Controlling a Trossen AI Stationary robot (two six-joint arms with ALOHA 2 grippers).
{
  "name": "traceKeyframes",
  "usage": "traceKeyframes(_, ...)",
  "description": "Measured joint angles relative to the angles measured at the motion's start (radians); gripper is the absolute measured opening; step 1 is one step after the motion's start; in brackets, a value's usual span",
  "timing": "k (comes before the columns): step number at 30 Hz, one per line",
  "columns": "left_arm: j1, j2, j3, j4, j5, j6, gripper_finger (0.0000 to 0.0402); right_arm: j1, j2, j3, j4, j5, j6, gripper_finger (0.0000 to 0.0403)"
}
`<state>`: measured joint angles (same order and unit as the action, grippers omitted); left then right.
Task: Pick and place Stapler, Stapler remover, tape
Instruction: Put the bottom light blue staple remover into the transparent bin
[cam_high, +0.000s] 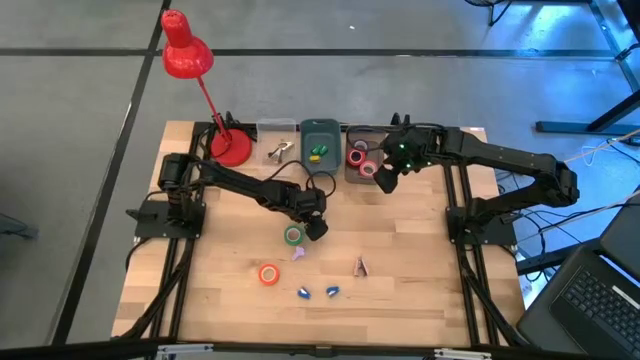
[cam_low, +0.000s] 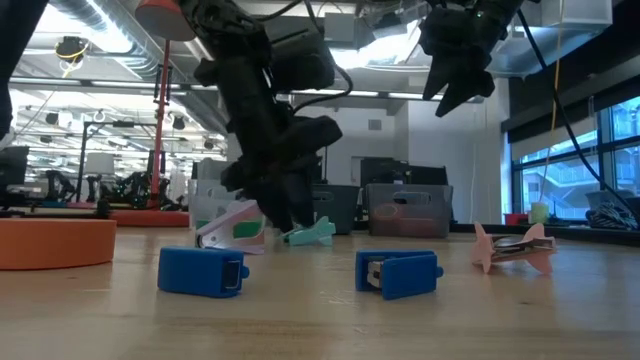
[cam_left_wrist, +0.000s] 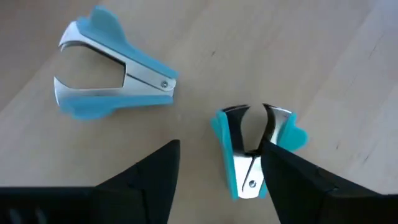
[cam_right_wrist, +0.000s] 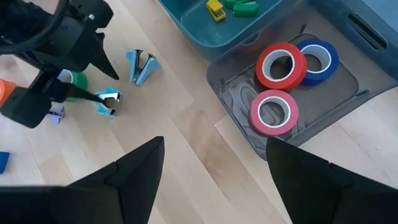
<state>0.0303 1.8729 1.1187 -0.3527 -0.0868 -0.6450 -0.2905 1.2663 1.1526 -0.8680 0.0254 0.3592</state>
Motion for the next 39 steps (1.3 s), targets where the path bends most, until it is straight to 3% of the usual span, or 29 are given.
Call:
traceKeyframes(5,0.008,0.0,0.0,0.021,0.006,0.004,0.0144,0.0,0.0,0.0,0.0,0.0,0.0,0.0284)
traceKeyframes(11,0.007,0.0,0.0,0.051,0.036,0.004,0.0015,0.0,0.0,0.0,-0.007,0.0,0.0,0.0284)
traceKeyframes(20,0.007,-0.022,0.0,0.053,0.099,-0.009,0.0003,0.0,0.0,0.0,-0.016,0.006,-0.026,0.0284)
traceKeyframes(30,0.017,-0.192,0.0,-0.02,0.101,0.005,0.0003,0.0,0.0,0.0,-0.035,0.008,-0.027,0.0284)
traceKeyframes(39,0.164,-0.367,0.0,-0.153,0.022,0.08,0.0002,0.0,0.0,0.0,-0.044,0.008,-0.025,0.0284)
